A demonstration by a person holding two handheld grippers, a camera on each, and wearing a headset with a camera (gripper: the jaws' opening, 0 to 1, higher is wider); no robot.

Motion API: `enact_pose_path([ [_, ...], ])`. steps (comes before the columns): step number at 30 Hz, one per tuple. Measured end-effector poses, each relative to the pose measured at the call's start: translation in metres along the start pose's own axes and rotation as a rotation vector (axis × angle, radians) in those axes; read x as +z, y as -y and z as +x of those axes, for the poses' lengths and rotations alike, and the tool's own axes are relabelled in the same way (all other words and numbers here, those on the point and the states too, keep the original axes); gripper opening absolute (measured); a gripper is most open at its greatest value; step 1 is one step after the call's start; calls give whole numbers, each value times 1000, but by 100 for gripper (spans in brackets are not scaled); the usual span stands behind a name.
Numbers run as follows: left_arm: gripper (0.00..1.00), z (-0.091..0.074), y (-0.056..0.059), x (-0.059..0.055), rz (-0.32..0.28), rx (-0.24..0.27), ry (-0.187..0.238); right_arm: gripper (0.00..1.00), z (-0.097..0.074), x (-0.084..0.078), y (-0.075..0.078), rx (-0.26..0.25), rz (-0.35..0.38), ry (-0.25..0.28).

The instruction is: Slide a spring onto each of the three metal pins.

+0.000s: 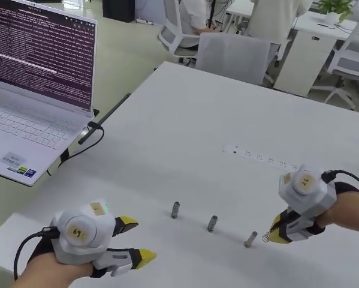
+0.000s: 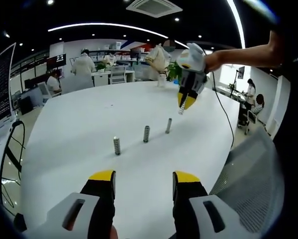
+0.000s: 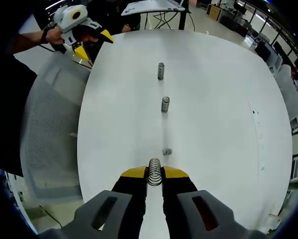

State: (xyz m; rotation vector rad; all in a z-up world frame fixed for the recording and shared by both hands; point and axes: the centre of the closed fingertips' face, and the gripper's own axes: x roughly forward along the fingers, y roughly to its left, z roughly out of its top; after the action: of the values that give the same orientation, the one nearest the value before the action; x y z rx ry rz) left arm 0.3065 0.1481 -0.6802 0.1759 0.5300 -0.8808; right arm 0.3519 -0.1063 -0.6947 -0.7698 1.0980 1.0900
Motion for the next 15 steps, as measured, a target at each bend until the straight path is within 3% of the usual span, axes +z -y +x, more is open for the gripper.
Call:
enact_pose_path([
  [15,48,-15,-6,-11,-25,27,-22,9,19,0,16,18,0,-24],
])
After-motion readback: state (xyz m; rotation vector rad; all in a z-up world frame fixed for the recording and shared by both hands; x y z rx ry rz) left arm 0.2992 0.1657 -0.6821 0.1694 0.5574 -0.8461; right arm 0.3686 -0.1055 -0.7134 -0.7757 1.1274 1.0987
